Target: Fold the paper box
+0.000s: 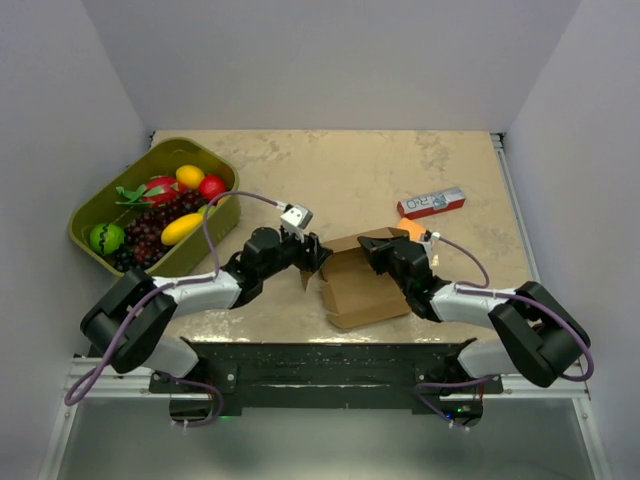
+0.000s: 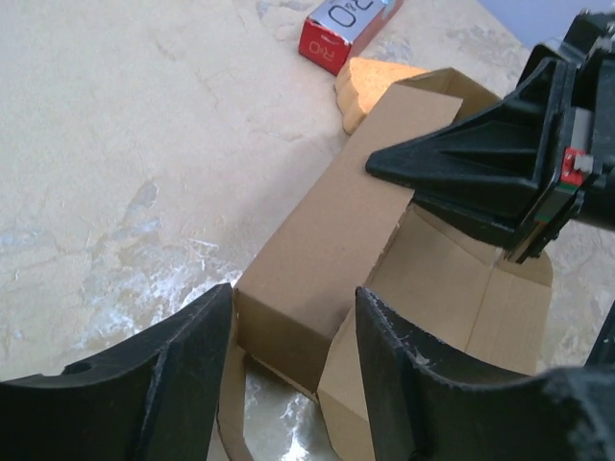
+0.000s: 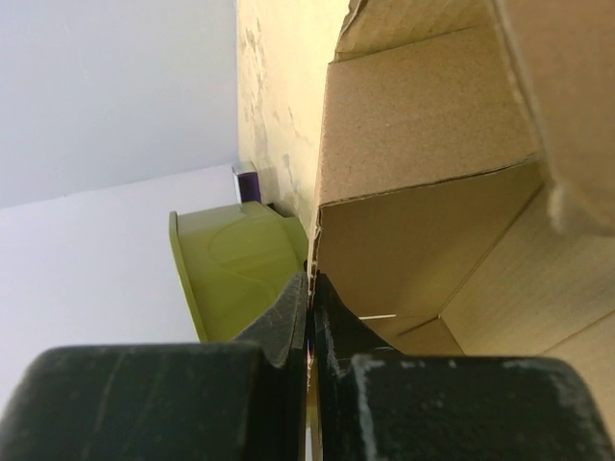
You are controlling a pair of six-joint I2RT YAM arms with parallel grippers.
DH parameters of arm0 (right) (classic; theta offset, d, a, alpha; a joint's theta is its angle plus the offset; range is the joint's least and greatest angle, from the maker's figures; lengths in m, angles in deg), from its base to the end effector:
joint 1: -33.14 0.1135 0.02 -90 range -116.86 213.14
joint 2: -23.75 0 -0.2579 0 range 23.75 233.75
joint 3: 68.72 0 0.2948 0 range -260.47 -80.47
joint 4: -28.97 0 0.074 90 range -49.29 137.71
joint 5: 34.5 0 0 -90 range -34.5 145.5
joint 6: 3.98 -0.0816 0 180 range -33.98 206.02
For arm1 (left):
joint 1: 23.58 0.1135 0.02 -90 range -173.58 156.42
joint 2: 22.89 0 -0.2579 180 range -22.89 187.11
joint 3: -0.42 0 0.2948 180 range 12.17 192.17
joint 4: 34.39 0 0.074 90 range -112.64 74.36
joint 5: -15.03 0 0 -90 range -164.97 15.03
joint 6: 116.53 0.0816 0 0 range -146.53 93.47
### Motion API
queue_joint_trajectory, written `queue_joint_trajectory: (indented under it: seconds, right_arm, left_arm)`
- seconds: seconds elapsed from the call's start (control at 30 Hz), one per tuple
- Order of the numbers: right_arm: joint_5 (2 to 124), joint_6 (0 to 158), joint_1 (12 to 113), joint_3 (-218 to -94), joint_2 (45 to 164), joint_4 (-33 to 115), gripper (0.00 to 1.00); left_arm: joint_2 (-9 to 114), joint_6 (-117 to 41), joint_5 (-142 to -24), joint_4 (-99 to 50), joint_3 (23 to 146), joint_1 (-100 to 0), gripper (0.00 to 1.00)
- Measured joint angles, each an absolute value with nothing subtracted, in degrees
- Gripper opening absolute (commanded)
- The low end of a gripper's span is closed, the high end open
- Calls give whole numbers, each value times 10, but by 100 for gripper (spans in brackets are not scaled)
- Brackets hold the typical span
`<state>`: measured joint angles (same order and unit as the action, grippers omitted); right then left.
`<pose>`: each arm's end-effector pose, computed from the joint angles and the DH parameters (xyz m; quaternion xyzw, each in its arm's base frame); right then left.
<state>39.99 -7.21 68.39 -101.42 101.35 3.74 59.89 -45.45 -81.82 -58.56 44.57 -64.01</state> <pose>0.2716 0.1652 0.1059 0.4606 0.6709 0.4660 0.3474 0.2738 -0.2461 0.1466 0.1832 0.7684 -0.3437 0.5078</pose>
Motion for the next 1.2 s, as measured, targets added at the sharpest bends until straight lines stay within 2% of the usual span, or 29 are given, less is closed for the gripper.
queue_joint_trajectory:
  seconds: [0.03,0.13,0.27,0.4,0.83,1.03,1.2]
  right_arm:
    - [400,-71,684,-1014,1014,37,0]
    - [400,-70,684,-1011,1014,37,0]
    - [400,-69,684,-1007,1005,39,0]
    - [400,-63,684,-1007,994,41,0]
    - [375,-23,684,-976,940,71,0]
    - [354,-7,684,-958,917,77,0]
    - [341,-2,684,-948,906,77,0]
  left_arm:
    - [597,-454,-817,-590,438,-642,75]
    - [577,-452,-812,-584,406,-642,83]
    - [509,-450,-794,-555,386,-639,88]
    - [447,-450,-782,-544,385,-633,87]
    - [395,-479,-733,-477,335,-616,89]
    - [398,-502,-737,-479,318,-612,81]
    - [428,-510,-753,-482,299,-630,80]
